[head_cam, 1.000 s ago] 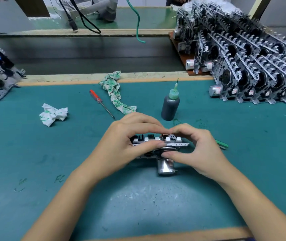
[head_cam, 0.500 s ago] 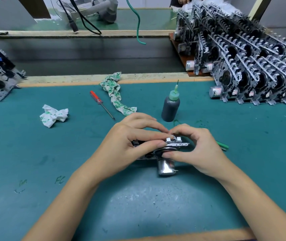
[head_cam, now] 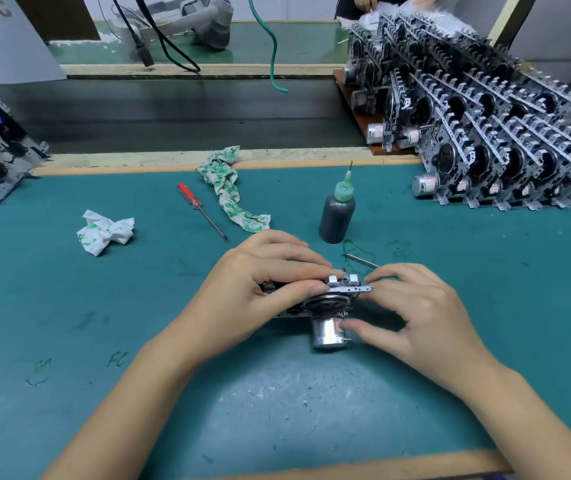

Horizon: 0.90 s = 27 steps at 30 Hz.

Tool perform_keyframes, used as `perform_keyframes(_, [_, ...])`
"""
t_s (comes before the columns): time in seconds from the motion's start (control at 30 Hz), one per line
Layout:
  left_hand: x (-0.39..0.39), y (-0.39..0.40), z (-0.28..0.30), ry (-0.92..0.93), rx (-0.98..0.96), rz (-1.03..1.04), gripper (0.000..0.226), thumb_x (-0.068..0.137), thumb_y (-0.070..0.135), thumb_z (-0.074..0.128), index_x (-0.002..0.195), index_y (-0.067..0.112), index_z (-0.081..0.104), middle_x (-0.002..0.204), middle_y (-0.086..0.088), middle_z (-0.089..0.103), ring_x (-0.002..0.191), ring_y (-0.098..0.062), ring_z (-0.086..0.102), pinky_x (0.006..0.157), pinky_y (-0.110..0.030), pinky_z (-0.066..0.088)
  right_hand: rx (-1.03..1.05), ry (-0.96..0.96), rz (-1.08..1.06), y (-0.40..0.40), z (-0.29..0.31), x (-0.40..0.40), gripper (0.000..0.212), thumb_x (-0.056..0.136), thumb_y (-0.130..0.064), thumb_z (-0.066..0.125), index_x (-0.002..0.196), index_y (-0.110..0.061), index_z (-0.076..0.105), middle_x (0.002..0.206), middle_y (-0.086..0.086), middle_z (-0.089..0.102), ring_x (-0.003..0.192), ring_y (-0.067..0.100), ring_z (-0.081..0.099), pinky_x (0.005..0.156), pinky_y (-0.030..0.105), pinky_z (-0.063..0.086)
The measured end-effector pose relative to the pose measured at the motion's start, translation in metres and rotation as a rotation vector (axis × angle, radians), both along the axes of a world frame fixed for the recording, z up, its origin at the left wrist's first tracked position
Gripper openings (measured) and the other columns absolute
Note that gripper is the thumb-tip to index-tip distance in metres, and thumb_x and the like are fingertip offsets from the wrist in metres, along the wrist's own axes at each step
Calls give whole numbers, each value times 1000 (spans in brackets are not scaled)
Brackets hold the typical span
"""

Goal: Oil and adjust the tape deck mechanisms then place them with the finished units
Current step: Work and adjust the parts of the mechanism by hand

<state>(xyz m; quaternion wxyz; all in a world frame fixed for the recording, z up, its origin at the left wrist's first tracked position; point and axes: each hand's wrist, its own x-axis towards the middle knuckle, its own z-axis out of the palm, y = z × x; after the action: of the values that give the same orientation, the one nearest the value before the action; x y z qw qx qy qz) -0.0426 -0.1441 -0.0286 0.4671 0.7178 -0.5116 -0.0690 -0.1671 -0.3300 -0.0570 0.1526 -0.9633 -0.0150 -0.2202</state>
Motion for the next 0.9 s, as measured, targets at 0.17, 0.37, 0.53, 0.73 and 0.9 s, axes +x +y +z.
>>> perform_keyframes(0.17, [1,0,-2,2,-11,0,23,87,33,57,107,29,68,106,17,68,104,-9,55,93,-24,43,-83,60,27,-6,9,0,40,81,-52,54,79,-18,75,72,-12,67,85,17,63,79,27,45])
perform_keyframes(0.37, [1,-1,-1,18,-1,12,19,87,32,64,104,28,72,100,16,71,100,-10,58,90,-26,45,62,69,42,-3,21,2,44,81,-56,50,86,-20,74,78,-12,66,84,8,55,75,29,46])
perform_keyframes(0.53, [0,1,0,163,-5,31,25,88,39,57,109,32,70,98,16,72,93,-6,63,81,-20,46,21,-56,99,10,46,19,36,87,-51,48,77,-17,54,68,-11,46,63,5,38,52,32,39])
perform_keyframes(0.73, [2,-12,8,236,-72,78,30,91,44,44,109,33,65,87,14,74,62,-29,53,61,-34,45,-158,104,233,13,58,33,36,88,-48,42,67,-19,47,54,-9,44,46,18,42,42,25,33])
perform_keyframes(0.9, [-5,-33,11,-12,-105,150,22,92,35,53,99,23,70,89,16,70,85,-10,63,80,-33,48,89,157,178,-10,53,15,34,88,-49,44,64,-29,29,49,-11,28,52,11,30,50,17,27])
